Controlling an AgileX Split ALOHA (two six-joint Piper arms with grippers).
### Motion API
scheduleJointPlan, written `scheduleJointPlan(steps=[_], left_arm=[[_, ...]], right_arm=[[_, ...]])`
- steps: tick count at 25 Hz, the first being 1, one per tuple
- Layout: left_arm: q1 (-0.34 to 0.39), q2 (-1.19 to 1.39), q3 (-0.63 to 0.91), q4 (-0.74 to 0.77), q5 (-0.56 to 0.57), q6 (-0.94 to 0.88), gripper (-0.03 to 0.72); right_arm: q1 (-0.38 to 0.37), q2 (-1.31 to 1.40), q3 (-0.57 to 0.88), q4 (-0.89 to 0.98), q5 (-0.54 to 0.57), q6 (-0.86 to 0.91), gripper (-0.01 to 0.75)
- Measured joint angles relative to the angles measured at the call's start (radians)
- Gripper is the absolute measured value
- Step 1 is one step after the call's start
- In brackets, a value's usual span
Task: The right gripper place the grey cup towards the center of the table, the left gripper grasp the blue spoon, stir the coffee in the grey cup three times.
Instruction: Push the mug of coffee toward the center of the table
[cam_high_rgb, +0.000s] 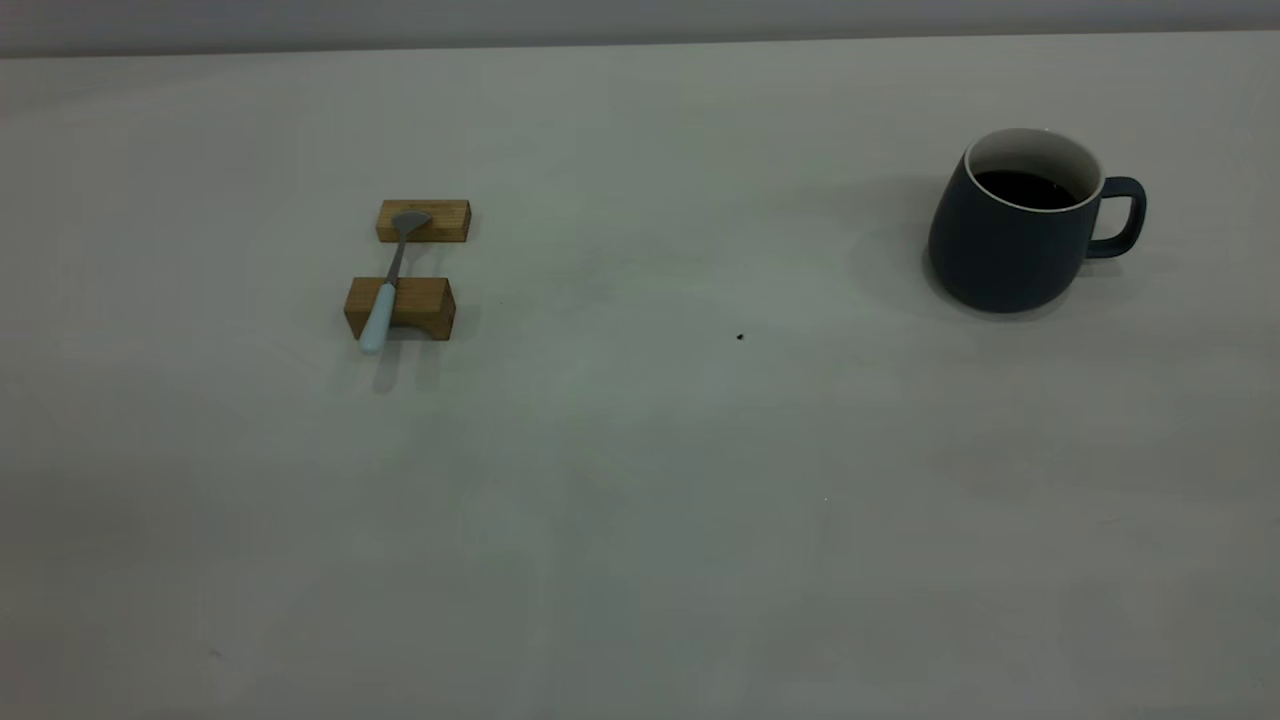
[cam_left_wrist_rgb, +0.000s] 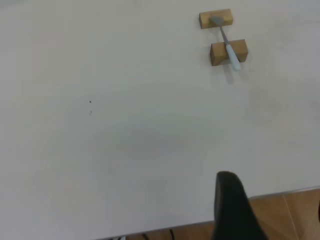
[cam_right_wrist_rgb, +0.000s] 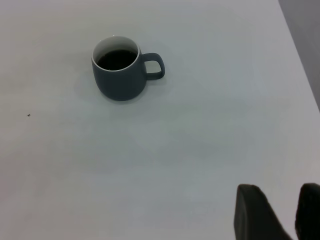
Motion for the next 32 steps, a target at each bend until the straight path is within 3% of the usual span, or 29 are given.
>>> scheduleJointPlan(steps=[4, 11, 13, 18, 26, 32], left_arm=[[0.000, 0.000, 0.000, 0.000, 0.000, 0.000, 0.478], [0.000, 0.000, 0.000, 0.000, 0.000, 0.000, 0.478], [0.000, 0.000, 0.000, 0.000, 0.000, 0.000, 0.478], [0.000, 0.000, 0.000, 0.000, 0.000, 0.000, 0.478], [0.000, 0.000, 0.000, 0.000, 0.000, 0.000, 0.478], [0.000, 0.000, 0.000, 0.000, 0.000, 0.000, 0.478]], right_arm=[[0.000, 0.063, -0.013, 0.010, -0.036, -0.079, 0.288], [0.000, 0.451, -0.023, 0.041, -0.290, -0.275, 0.614], [0.000, 0.583, -0.023, 0.045, -0.373, -0.306, 0.669], [0.001, 0.924, -0.077, 0.068, -0.542, -0.349, 0.668], [0.001, 1.396, -0.313, 0.094, -0.565, -0.555, 0.622], [0.001, 1.729, -0.493, 0.095, -0.653, -0.869, 0.593]])
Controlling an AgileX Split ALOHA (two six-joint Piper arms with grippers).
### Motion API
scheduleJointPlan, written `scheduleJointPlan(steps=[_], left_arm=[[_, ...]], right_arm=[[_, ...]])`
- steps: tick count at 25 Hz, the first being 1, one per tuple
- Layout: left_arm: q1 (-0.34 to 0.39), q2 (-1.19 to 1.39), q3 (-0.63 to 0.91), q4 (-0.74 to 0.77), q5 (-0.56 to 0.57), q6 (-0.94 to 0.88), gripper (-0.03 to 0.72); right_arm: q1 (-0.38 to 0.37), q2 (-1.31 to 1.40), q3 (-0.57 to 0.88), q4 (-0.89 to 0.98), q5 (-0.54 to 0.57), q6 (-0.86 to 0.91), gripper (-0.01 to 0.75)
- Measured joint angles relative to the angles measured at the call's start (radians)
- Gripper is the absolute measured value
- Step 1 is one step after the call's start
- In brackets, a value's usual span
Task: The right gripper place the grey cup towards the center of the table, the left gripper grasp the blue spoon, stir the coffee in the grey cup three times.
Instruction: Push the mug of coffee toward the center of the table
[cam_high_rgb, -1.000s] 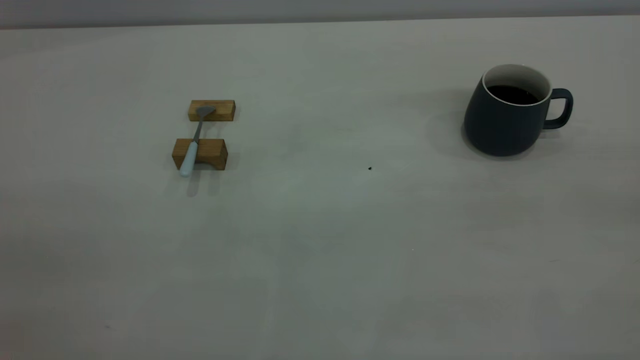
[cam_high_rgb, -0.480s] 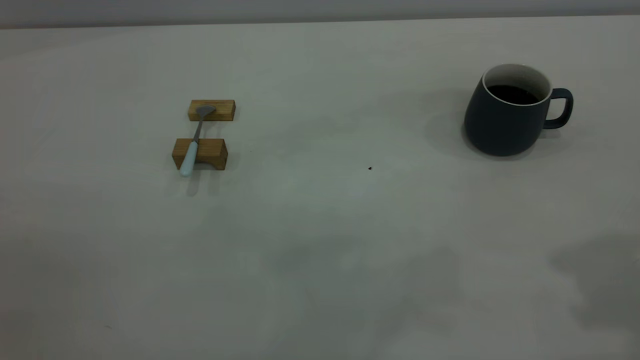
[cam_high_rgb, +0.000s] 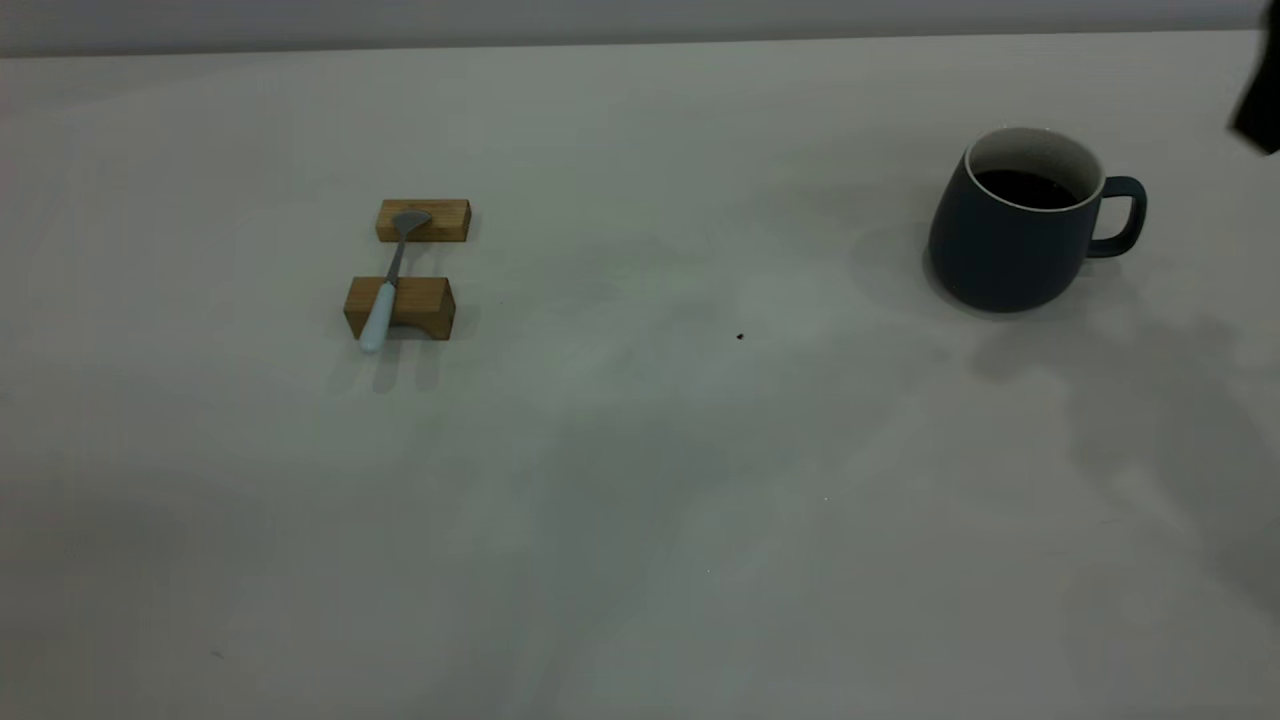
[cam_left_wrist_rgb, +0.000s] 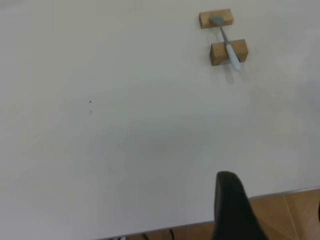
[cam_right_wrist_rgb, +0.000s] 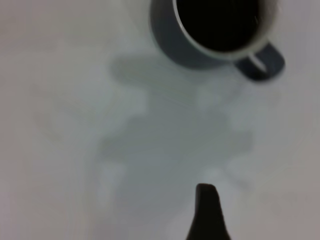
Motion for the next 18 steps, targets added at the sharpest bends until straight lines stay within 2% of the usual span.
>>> scheduleJointPlan(steps=[6, 12, 18], left_arm=[[0.000, 0.000, 0.000, 0.000, 0.000, 0.000, 0.478], [0.000, 0.000, 0.000, 0.000, 0.000, 0.000, 0.478], [0.000, 0.000, 0.000, 0.000, 0.000, 0.000, 0.478]], right_arm=[[-0.022, 0.222, -0.133, 0.022, -0.108, -0.357, 0.578], [-0.083, 0.354, -0.190, 0.141, -0.185, -0.623, 0.577], [-0.111, 0.453, -0.220, 0.293, -0.243, -0.819, 0.568]])
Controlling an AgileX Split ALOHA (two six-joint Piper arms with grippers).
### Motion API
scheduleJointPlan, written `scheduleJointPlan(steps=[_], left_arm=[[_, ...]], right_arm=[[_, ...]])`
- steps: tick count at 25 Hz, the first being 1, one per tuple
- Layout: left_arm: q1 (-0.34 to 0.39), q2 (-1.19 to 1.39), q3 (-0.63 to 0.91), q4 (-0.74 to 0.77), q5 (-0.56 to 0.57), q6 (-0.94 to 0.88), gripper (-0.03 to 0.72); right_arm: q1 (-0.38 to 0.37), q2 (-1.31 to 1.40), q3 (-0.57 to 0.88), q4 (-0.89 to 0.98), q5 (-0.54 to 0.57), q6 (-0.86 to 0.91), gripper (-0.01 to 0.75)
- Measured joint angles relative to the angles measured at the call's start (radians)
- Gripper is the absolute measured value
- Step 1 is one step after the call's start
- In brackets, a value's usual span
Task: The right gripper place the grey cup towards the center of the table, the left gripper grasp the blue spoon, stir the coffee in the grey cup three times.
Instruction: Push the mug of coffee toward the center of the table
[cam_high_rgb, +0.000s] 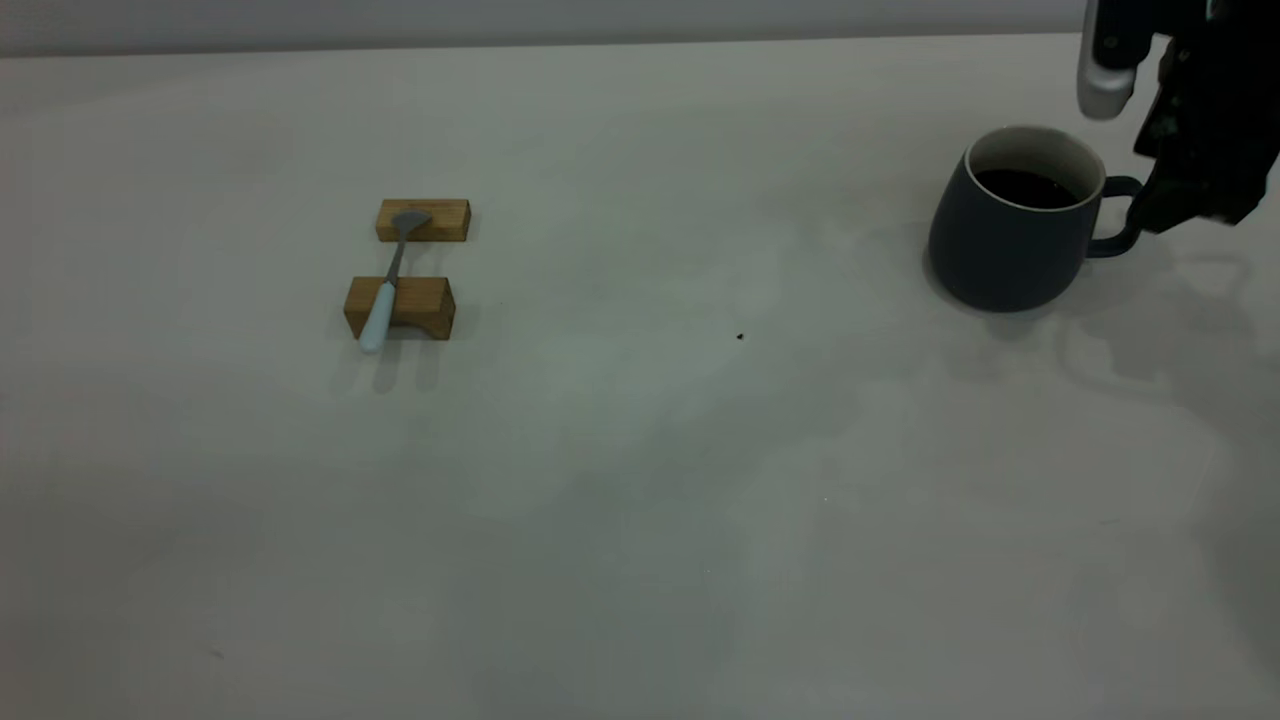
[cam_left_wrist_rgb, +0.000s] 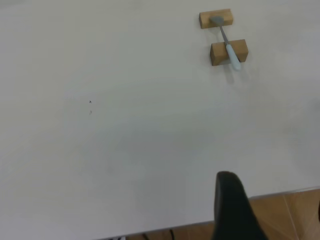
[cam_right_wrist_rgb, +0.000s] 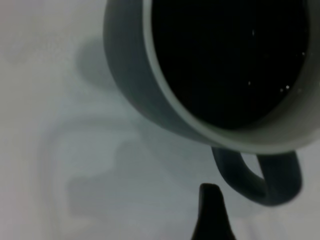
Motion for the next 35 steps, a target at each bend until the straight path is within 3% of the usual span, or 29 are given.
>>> scheduleJointPlan(steps=[12, 23, 35], left_arm=[[0.000, 0.000, 0.000, 0.000, 0.000, 0.000, 0.478], [0.000, 0.000, 0.000, 0.000, 0.000, 0.000, 0.478], [0.000, 0.000, 0.000, 0.000, 0.000, 0.000, 0.478]], right_arm=[[-0.008, 0.114, -0.017, 0.123, -0.118, -0.150, 0.504], [0.011, 0.134, -0.032, 0.129, -0.177, -0.158, 0.234], [0.061, 0.146, -0.067, 0.146, -0.161, -0.158, 0.230]])
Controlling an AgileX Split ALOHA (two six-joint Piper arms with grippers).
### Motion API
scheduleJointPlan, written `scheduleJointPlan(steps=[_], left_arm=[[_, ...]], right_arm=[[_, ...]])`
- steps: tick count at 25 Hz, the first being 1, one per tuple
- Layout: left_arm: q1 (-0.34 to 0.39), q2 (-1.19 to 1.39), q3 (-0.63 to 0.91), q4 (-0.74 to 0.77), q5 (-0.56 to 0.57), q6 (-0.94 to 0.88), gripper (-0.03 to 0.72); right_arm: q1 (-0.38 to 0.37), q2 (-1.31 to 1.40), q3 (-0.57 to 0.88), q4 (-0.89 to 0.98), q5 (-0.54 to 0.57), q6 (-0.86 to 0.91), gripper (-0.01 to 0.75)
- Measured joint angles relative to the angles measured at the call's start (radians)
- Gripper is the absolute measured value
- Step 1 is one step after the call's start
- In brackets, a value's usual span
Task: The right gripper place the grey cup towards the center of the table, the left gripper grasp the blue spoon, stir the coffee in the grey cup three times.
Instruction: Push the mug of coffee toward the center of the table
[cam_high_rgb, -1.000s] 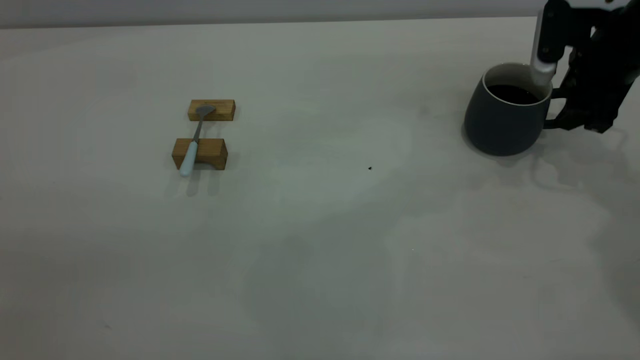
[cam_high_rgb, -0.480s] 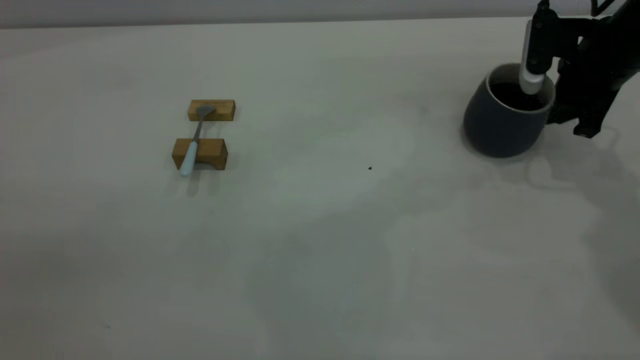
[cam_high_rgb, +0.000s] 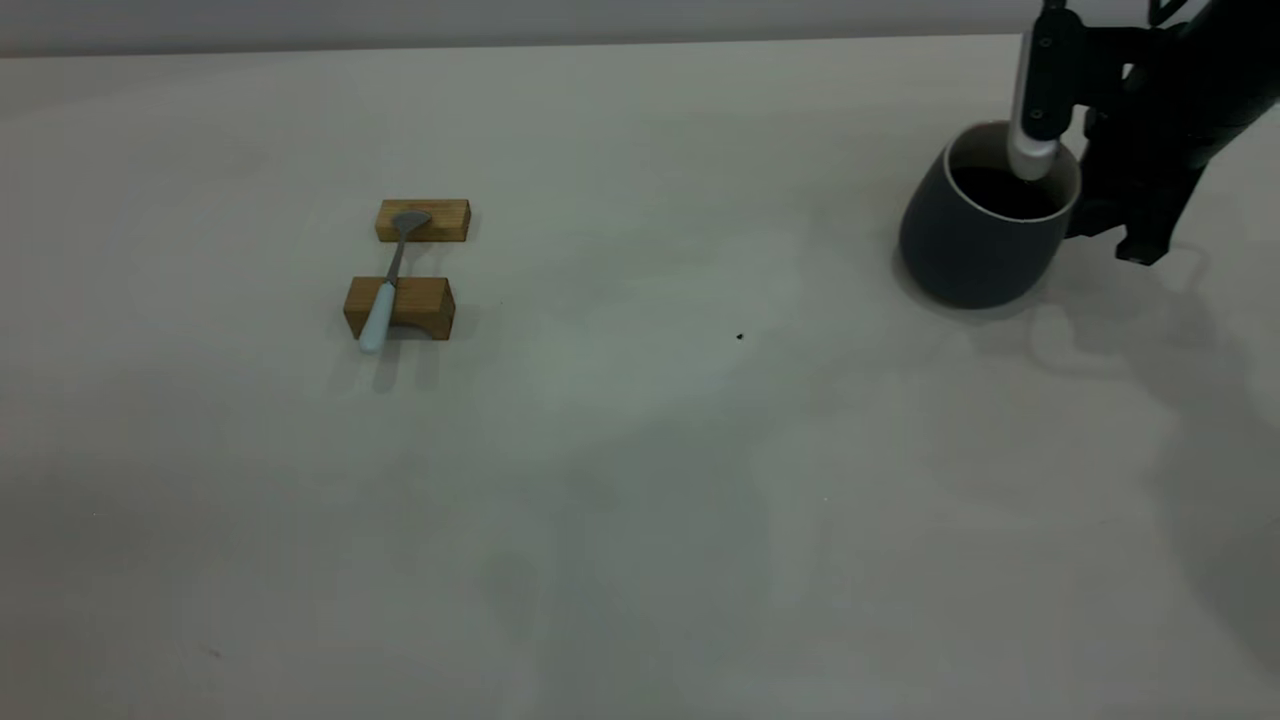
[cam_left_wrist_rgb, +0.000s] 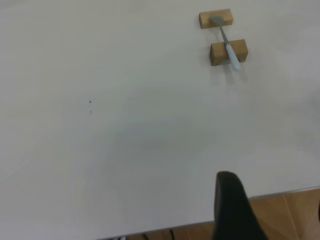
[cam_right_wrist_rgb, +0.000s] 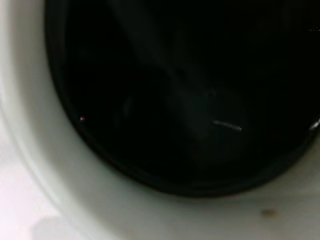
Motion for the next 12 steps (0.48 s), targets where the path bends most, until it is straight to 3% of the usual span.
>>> scheduleJointPlan(steps=[12], left_arm=[[0.000, -0.001, 0.000, 0.000, 0.000, 0.000, 0.478]], right_arm=[[0.130, 0.003, -0.013, 0.140, 0.058, 0.001, 0.212]])
